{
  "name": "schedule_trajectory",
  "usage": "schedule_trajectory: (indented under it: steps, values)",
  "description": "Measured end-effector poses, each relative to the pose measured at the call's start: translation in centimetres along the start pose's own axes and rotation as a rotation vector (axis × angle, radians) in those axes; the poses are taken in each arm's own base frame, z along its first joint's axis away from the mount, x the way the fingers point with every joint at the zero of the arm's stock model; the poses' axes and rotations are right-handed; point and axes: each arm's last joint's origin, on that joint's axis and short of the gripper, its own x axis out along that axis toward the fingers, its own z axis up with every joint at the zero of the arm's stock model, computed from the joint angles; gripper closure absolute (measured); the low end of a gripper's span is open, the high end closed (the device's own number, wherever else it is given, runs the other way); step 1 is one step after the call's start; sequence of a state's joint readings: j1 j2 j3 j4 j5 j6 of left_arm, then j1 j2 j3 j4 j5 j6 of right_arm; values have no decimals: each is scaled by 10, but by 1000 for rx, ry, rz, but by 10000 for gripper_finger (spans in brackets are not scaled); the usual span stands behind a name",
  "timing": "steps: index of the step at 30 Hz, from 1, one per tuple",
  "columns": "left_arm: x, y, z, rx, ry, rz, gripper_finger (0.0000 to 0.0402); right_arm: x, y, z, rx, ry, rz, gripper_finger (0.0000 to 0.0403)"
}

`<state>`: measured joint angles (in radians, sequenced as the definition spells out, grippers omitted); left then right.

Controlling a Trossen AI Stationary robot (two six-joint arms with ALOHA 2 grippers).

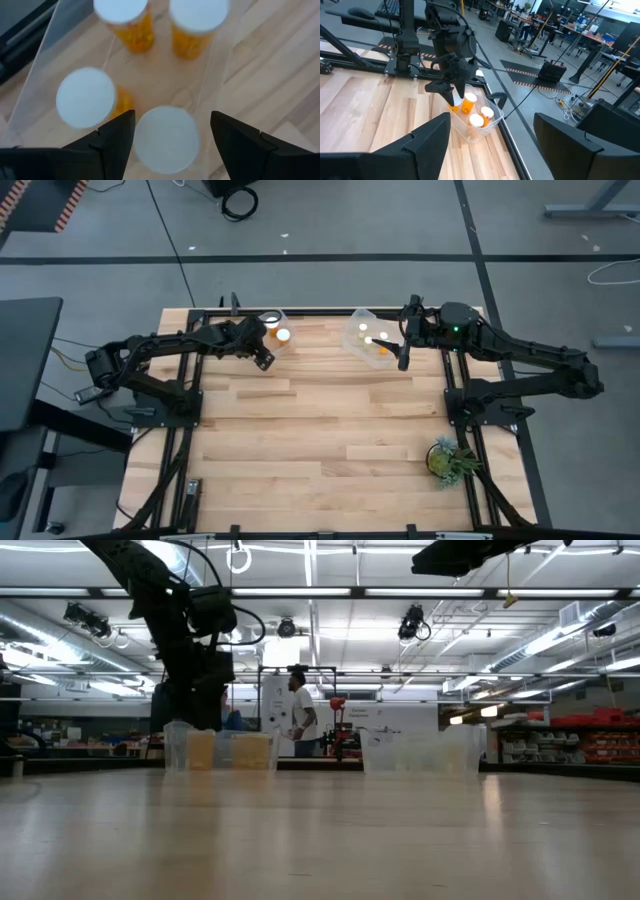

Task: Pick and place medicine bottles into bin by pill shape (circle, oval)
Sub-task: Return to Home Position

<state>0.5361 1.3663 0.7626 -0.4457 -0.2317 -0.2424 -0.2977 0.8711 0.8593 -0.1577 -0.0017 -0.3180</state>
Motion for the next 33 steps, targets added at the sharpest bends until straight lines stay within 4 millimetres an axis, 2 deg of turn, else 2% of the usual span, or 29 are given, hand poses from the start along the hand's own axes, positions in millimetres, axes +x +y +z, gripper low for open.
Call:
schedule_trajectory:
  steps: [12,22,33]
  values:
    - [-24,-9,26,6,-30,-18,133,0,1,-2,12,25,8,109]
    - [-29,-18,27,36,-59,-13,155,0,0,-1,27,12,4,109]
    - [-29,-18,27,31,-59,-13,160,0,0,-1,30,11,4,109]
